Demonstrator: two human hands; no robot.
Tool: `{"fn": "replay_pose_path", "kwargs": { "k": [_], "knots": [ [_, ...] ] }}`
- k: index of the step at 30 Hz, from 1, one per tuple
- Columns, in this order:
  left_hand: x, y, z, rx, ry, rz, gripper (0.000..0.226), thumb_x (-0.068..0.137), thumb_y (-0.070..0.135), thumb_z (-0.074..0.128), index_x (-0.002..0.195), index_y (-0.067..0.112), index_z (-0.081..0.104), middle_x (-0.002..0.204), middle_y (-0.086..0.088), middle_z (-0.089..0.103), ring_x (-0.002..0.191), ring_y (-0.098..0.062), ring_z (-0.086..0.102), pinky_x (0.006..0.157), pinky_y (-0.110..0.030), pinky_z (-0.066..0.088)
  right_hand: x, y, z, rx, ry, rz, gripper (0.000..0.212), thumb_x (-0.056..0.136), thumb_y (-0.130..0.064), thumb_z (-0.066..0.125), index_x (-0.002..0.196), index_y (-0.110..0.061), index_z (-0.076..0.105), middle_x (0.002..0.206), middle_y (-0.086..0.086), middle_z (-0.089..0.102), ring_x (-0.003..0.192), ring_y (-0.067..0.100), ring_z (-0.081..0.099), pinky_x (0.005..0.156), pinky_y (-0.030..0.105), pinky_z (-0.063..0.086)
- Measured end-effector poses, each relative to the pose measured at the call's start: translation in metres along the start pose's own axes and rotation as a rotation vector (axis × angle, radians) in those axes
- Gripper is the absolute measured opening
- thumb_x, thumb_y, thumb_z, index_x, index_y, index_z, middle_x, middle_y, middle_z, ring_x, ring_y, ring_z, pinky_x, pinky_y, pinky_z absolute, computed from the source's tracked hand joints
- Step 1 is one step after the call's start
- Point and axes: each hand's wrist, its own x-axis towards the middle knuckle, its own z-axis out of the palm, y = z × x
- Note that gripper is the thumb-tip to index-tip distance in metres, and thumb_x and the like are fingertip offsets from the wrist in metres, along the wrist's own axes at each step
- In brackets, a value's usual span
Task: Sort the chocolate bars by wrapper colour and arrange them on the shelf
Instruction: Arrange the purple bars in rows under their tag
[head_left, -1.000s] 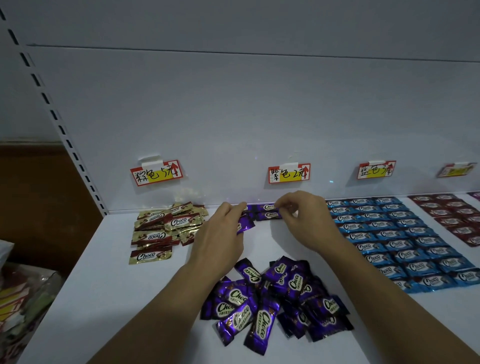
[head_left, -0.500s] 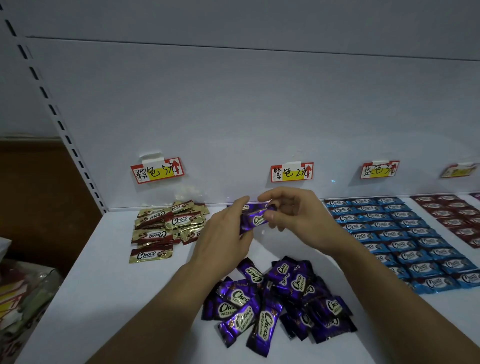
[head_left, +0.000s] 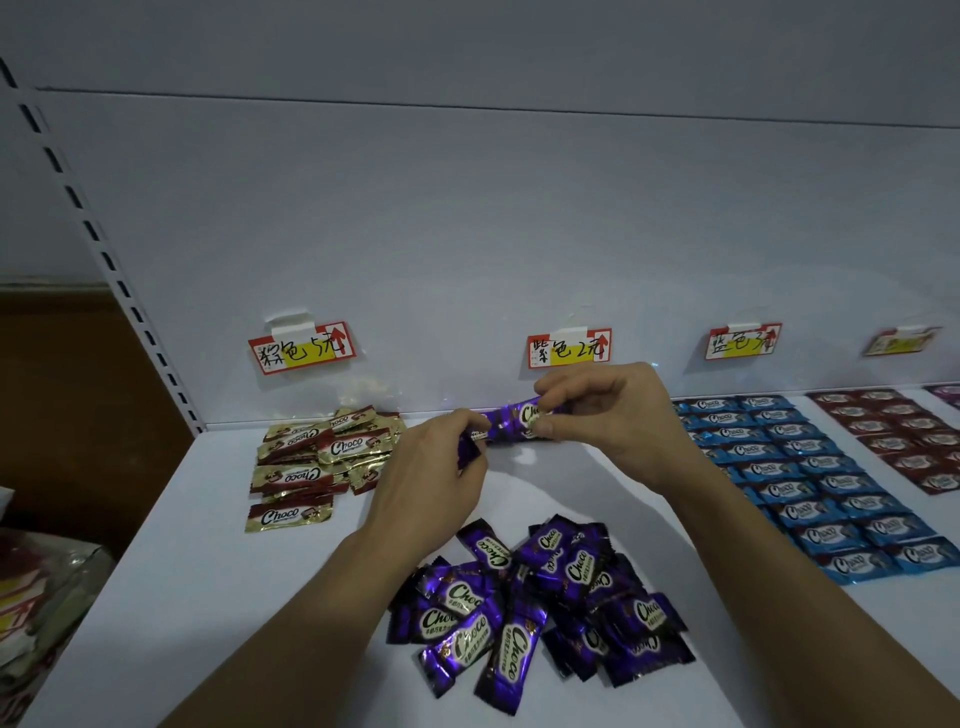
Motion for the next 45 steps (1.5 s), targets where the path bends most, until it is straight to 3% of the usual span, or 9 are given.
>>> {"fn": "replay_pose_path", "kwargs": {
  "k": [6,10,15,19,23,29,45],
  "knots": [
    [0.011,0.020,-0.003,0.193,-0.131,0.071,0.026,0.096,0.018,0.059,0.119,0.025,0.067,0.114,0.009,0.064,0.101,-0.014,0.061,0.084,-0.033,0.053,0.006,0.003,-0.019,-0.280,0.148,0.183,0.015,0.076,-0.007,0.085,0.085,-0.017,0.078,0.087,0.000,0.076,0.085,0.016,0.073,0.079,0.034,0.062],
    [0.014,0.032,0.017,0.290,-0.230,0.103,0.035,0.100,0.020,0.053,0.134,0.024,0.058,0.129,0.007,0.047,0.100,-0.020,0.062,0.082,-0.039,0.056,0.008,0.020,-0.034,-0.607,0.283,0.340,0.010,0.082,-0.022,0.083,0.091,-0.020,0.078,0.090,-0.004,0.074,0.077,0.004,0.067,0.064,0.016,0.048],
    [0.010,0.039,0.037,0.364,-0.346,0.110,0.048,0.102,0.023,0.047,0.150,0.023,0.041,0.153,0.006,0.027,0.107,-0.024,0.062,0.086,-0.040,0.055,0.008,0.027,-0.036,-0.775,0.240,0.415,0.011,0.084,-0.025,0.081,0.093,-0.019,0.080,0.083,-0.005,0.067,0.069,0.002,0.055,0.054,0.007,0.034],
    [0.012,0.039,0.041,0.413,-0.374,0.112,0.051,0.102,0.023,0.047,0.152,0.021,0.036,0.158,0.005,0.021,0.107,-0.028,0.062,0.085,-0.043,0.056,0.005,0.031,-0.031,-0.895,0.200,0.426,0.015,0.086,-0.030,0.078,0.098,-0.021,0.078,0.095,0.000,0.067,0.079,0.012,0.057,0.070,0.022,0.044],
    [0.013,0.039,0.043,0.445,-0.384,0.107,0.050,0.101,0.023,0.049,0.150,0.019,0.038,0.155,0.003,0.024,0.104,-0.027,0.063,0.083,-0.042,0.057,0.004,0.030,-0.035,-0.942,0.198,0.431,0.018,0.086,-0.035,0.078,0.099,-0.023,0.077,0.099,0.000,0.066,0.087,0.016,0.058,0.074,0.028,0.045],
    [0.013,0.039,0.043,0.462,-0.388,0.116,0.045,0.101,0.024,0.049,0.145,0.018,0.043,0.153,0.003,0.026,0.100,-0.027,0.063,0.080,-0.041,0.056,0.003,0.032,-0.028,-0.970,0.116,0.425,0.011,0.090,-0.023,0.074,0.100,-0.022,0.079,0.101,0.003,0.075,0.089,0.020,0.067,0.085,0.035,0.057],
    [0.013,0.040,0.042,0.462,-0.380,0.134,0.051,0.102,0.025,0.048,0.152,0.019,0.036,0.156,0.002,0.027,0.106,-0.025,0.062,0.080,-0.035,0.051,0.002,0.032,-0.021,-0.995,0.132,0.399,0.012,0.093,-0.026,0.071,0.102,-0.022,0.078,0.102,0.003,0.075,0.089,0.021,0.067,0.083,0.037,0.058]
  ]
}}
